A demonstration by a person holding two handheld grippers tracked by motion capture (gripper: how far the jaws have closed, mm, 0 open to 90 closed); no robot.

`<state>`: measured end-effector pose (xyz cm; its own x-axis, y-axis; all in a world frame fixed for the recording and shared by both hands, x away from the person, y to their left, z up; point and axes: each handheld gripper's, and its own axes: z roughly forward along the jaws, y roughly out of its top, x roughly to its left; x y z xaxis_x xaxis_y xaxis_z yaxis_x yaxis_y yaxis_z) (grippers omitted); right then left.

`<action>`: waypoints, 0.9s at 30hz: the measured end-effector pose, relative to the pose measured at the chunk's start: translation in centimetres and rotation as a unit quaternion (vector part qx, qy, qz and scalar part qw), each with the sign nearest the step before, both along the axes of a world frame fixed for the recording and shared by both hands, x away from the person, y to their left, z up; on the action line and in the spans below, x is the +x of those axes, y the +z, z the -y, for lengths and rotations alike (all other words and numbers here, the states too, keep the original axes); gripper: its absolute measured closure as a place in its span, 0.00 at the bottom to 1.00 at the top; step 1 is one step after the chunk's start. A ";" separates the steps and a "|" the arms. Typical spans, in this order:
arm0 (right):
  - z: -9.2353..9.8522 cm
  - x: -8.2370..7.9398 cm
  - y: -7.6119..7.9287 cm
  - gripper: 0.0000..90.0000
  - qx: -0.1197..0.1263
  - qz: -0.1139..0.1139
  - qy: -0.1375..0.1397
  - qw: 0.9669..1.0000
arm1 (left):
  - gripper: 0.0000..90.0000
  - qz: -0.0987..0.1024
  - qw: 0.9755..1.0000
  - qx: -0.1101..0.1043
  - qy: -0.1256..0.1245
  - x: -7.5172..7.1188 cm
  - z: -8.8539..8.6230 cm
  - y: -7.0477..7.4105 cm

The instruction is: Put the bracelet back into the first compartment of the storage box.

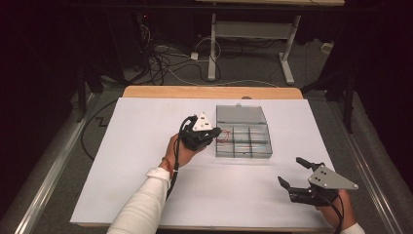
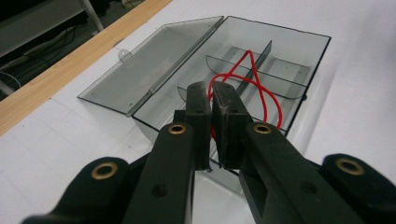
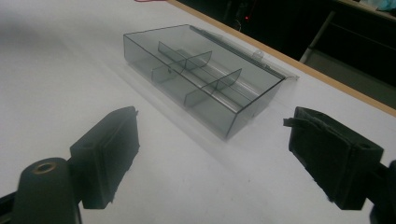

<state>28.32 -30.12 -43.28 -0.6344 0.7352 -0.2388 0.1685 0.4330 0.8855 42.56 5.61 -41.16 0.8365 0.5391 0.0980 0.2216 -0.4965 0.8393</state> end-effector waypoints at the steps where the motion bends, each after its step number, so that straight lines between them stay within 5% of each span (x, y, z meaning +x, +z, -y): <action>1: 0.0 0.0 0.0 0.19 0.000 0.001 0.000 1.000 | 0.93 -0.003 1.000 0.006 0.000 0.4 0.5 -0.1; 27: 0.1 0.0 -0.1 0.19 -0.006 0.000 -0.002 1.000 | 0.92 -0.030 0.997 0.066 0.030 3.9 3.1 -2.4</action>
